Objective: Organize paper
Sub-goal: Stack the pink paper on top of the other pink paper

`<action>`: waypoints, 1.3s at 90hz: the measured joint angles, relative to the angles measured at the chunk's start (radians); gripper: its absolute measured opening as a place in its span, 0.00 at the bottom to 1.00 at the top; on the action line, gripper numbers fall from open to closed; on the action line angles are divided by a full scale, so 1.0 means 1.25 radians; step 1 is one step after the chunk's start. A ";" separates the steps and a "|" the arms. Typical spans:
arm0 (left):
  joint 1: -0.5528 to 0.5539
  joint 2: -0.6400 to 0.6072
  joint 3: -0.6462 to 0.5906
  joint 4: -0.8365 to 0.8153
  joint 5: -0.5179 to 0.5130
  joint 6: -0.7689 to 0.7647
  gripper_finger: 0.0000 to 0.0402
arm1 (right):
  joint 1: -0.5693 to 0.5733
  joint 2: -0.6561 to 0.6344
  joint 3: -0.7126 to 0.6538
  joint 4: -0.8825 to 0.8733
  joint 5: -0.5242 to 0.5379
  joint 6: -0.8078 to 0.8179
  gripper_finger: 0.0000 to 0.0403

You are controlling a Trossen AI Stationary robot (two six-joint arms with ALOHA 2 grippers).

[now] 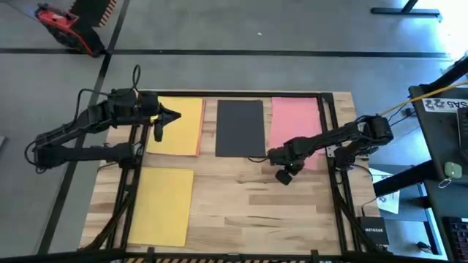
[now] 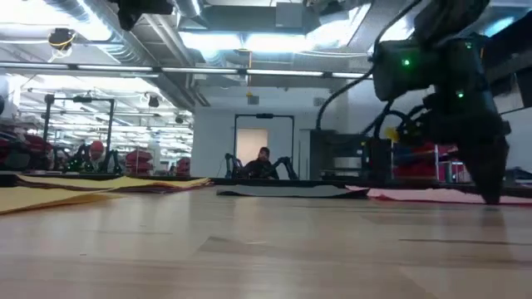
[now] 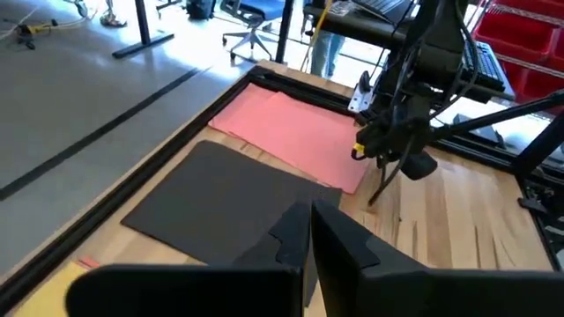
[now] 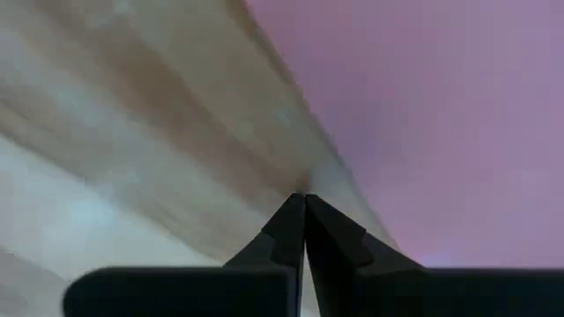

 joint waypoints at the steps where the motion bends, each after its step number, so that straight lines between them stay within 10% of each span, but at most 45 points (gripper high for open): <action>1: 0.000 0.000 0.000 0.000 -0.001 0.000 0.00 | 0.000 0.000 0.000 -0.002 0.004 0.002 0.00; 40: 0.000 0.000 0.000 0.000 -0.004 0.000 0.00 | 0.001 -0.057 0.050 -0.031 0.048 0.074 0.00; 82: 0.000 0.000 0.000 0.000 -0.004 -0.041 0.00 | 0.002 -0.094 0.010 0.068 0.060 0.550 0.00; 117: 0.000 0.000 0.000 -0.002 -0.003 -0.040 0.00 | 0.001 -0.098 -0.110 0.200 0.041 0.702 0.00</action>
